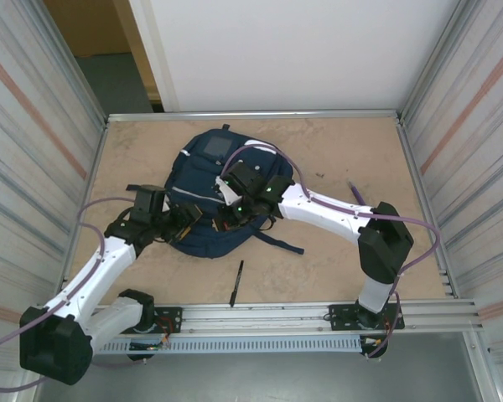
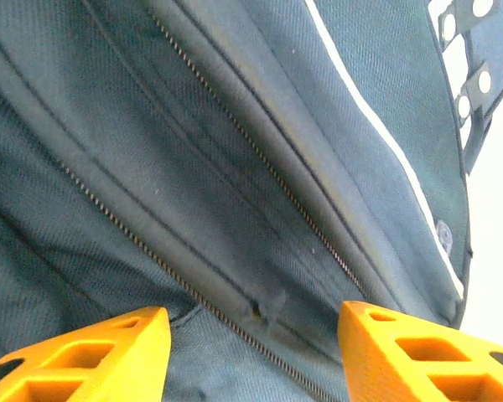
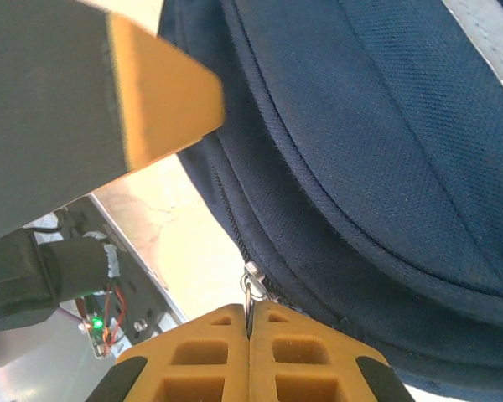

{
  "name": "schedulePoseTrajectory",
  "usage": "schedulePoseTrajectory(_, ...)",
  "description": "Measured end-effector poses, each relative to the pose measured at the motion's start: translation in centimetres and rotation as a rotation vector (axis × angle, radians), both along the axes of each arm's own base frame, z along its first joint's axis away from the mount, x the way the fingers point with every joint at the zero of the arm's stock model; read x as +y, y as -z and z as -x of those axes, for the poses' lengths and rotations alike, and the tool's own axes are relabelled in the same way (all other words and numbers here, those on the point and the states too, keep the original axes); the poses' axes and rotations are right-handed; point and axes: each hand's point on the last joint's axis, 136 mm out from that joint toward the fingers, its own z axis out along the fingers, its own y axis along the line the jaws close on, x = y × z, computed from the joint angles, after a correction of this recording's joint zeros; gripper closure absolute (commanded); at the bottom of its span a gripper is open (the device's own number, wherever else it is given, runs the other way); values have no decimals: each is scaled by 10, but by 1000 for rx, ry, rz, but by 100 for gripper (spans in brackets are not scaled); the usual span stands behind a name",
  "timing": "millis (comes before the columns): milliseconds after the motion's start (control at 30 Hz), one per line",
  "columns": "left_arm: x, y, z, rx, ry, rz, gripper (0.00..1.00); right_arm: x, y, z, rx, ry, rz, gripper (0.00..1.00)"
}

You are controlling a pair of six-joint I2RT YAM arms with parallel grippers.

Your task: Pack the student bag

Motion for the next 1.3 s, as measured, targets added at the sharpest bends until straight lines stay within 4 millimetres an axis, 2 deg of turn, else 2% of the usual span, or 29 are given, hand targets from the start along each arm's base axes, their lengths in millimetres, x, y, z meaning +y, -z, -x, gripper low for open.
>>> schedulePoseTrajectory(67,0,3,-4,3,-15,-2,69,4,-1,3,-4,-9,-8,100)
schedulePoseTrajectory(100,0,5,-6,3,-21,-8,83,5,-1,5,-6,-15,-9,100)
schedulePoseTrajectory(167,2,8,-6,3,-28,-18,100,5,0,7,-10,-25,-4,100)
schedulePoseTrajectory(267,5,6,-8,-18,-20,-43,100,-3,13,8,-40,-51,28,100)
schedulePoseTrajectory(367,9,5,-7,-18,-7,-47,100,-25,29,7,-75,-63,83,99)
schedulePoseTrajectory(433,15,5,-7,-10,-7,-35,100,-45,36,0,-105,-50,115,99)
schedulePoseTrajectory(533,18,2,-5,-1,17,-12,100,-83,40,-23,-153,15,144,100)
schedulePoseTrajectory(733,6,-6,-4,-1,121,22,100,-150,44,-85,-188,264,198,93)
schedulePoseTrajectory(867,1,-11,-4,-24,153,42,100,-161,49,-96,-143,334,193,79)
schedulePoseTrajectory(967,2,-9,-2,-22,166,34,100,-165,50,-100,-158,348,210,71)
schedulePoseTrajectory(1000,2,-8,-1,-19,169,31,91,-168,51,-102,-170,358,225,68)
schedulePoseTrajectory(1033,2,-7,0,-15,172,25,69,-171,51,-103,-179,365,240,66)
schedulePoseTrajectory(1067,2,-7,2,-13,177,24,56,-175,51,-103,-191,371,253,63)
schedulePoseTrajectory(1133,0,-9,8,-9,188,31,49,-181,47,-100,-219,373,267,60)
schedulePoseTrajectory(1200,-1,-13,11,-19,192,37,48,-185,37,-92,-252,364,260,58)
schedulePoseTrajectory(1300,0,-21,16,-36,187,40,47,-180,13,-79,-318,332,222,57)
